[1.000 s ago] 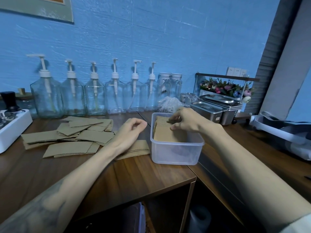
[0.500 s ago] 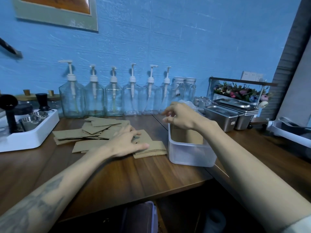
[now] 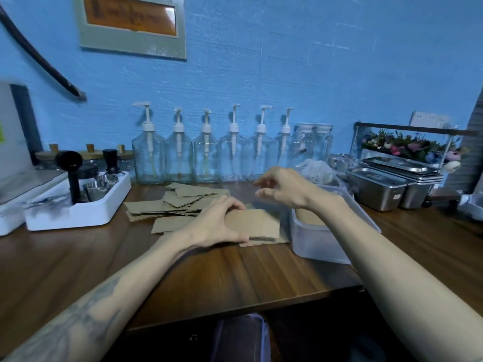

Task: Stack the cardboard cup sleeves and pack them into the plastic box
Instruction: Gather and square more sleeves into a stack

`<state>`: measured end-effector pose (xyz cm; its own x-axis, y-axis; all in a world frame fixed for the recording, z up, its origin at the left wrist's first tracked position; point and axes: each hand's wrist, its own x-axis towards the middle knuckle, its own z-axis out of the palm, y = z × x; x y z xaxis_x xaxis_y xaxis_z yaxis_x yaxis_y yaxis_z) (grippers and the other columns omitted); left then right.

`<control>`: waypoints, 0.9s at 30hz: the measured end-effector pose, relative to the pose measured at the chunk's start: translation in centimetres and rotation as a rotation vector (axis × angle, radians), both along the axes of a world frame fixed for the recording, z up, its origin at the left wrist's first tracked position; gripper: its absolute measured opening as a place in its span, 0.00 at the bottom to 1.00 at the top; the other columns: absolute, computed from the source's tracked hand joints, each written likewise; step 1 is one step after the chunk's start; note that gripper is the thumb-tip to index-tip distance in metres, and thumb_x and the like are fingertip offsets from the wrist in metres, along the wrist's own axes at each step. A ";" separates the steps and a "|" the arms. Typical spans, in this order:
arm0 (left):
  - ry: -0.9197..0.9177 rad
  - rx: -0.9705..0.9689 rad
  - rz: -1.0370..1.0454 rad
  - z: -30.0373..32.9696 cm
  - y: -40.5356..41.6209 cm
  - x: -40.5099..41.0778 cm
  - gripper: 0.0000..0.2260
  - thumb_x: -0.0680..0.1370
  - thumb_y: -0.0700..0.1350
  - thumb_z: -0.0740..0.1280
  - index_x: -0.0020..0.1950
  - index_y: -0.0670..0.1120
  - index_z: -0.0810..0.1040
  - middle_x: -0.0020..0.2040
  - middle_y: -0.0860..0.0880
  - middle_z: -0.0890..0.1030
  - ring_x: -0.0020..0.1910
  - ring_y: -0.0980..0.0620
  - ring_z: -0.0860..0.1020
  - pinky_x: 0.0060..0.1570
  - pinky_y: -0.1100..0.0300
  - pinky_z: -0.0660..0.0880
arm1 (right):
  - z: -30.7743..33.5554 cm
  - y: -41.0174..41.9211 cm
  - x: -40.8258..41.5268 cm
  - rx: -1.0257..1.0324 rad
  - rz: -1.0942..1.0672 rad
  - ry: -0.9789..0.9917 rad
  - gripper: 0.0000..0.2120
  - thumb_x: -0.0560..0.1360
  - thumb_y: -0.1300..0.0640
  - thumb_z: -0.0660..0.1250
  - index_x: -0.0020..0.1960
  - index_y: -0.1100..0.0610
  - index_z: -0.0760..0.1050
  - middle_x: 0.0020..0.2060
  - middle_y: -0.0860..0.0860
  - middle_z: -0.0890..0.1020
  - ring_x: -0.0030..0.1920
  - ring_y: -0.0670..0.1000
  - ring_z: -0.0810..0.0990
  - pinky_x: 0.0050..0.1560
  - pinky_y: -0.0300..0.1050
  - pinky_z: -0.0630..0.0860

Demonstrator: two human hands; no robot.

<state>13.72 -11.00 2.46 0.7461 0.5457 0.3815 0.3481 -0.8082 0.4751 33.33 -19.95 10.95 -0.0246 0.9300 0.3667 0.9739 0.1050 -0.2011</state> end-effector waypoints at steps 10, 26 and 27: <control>-0.222 -0.144 0.037 1.8 2.7 -6.5 0.29 0.66 0.45 0.81 0.62 0.53 0.72 0.57 0.54 0.77 0.57 0.55 0.76 0.58 0.59 0.75 | -1.4 3.3 -5.2 -0.096 0.146 0.118 0.15 0.77 0.47 0.68 0.60 0.53 0.80 0.52 0.51 0.84 0.53 0.50 0.80 0.57 0.49 0.76; -0.808 -0.490 0.170 1.0 4.3 -9.3 0.12 0.71 0.36 0.76 0.52 0.45 0.81 0.46 0.42 0.84 0.43 0.54 0.82 0.46 0.63 0.79 | -5.4 7.8 -9.8 0.069 0.350 0.793 0.08 0.76 0.55 0.72 0.53 0.47 0.77 0.47 0.52 0.85 0.45 0.46 0.82 0.49 0.38 0.77; -0.794 -0.472 0.165 0.9 4.3 -9.2 0.11 0.71 0.37 0.76 0.51 0.46 0.82 0.46 0.43 0.84 0.43 0.54 0.81 0.46 0.64 0.79 | -5.3 7.9 -9.9 0.074 0.367 0.859 0.08 0.76 0.58 0.72 0.54 0.51 0.78 0.45 0.52 0.84 0.42 0.46 0.82 0.45 0.37 0.77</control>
<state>4.52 -6.69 3.36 0.2620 0.8493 0.4584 -0.1255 -0.4409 0.8887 23.46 -12.01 5.64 -0.0052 0.8913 0.4533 0.3985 0.4176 -0.8166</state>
